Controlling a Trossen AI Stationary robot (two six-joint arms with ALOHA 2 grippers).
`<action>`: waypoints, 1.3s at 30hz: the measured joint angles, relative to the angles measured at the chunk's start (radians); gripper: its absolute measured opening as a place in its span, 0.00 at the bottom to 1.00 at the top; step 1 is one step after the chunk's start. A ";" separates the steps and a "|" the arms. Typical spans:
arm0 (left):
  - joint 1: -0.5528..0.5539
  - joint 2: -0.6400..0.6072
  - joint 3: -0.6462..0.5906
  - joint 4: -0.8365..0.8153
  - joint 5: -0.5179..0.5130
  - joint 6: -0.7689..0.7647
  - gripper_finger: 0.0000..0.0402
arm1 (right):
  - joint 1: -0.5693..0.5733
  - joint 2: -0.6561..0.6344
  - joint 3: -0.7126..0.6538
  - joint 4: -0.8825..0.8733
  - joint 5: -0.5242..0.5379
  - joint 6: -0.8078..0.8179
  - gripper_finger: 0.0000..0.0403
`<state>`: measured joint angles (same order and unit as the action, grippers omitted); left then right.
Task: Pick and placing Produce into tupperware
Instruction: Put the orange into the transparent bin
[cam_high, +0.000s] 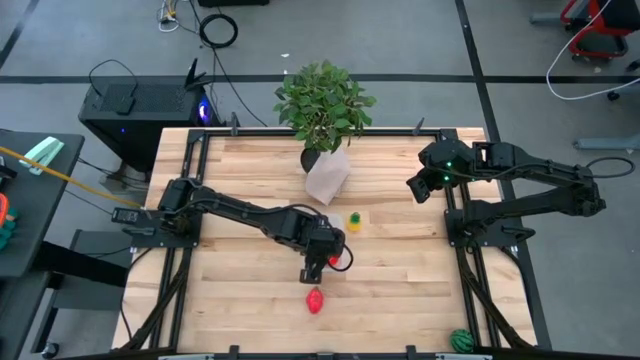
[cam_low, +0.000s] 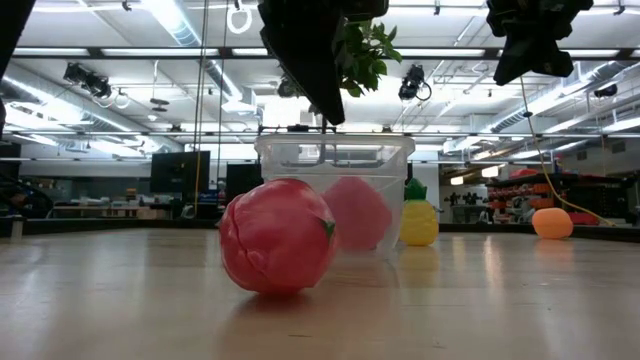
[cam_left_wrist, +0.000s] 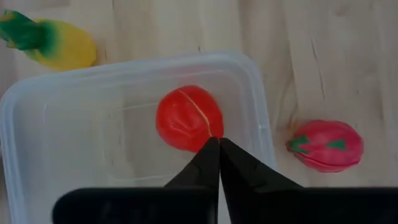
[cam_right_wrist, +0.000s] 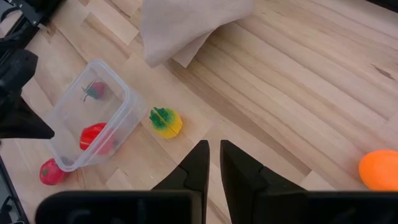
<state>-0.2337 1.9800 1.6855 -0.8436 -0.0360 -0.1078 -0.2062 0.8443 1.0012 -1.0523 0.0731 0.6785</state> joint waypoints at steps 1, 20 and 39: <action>-0.001 0.000 0.000 0.000 0.000 0.000 0.02 | 0.000 0.000 0.000 0.000 0.000 0.000 0.11; 0.008 -0.336 -0.419 1.400 -0.308 -0.143 0.00 | 0.000 0.000 0.000 0.005 0.000 0.026 0.11; 0.109 -0.778 -1.186 2.104 -0.167 -0.034 0.00 | 0.000 0.000 0.000 0.005 -0.021 0.031 0.11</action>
<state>-0.1244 1.2017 0.4998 1.2603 -0.2029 -0.1421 -0.2062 0.8444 1.0012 -1.0475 0.0517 0.7097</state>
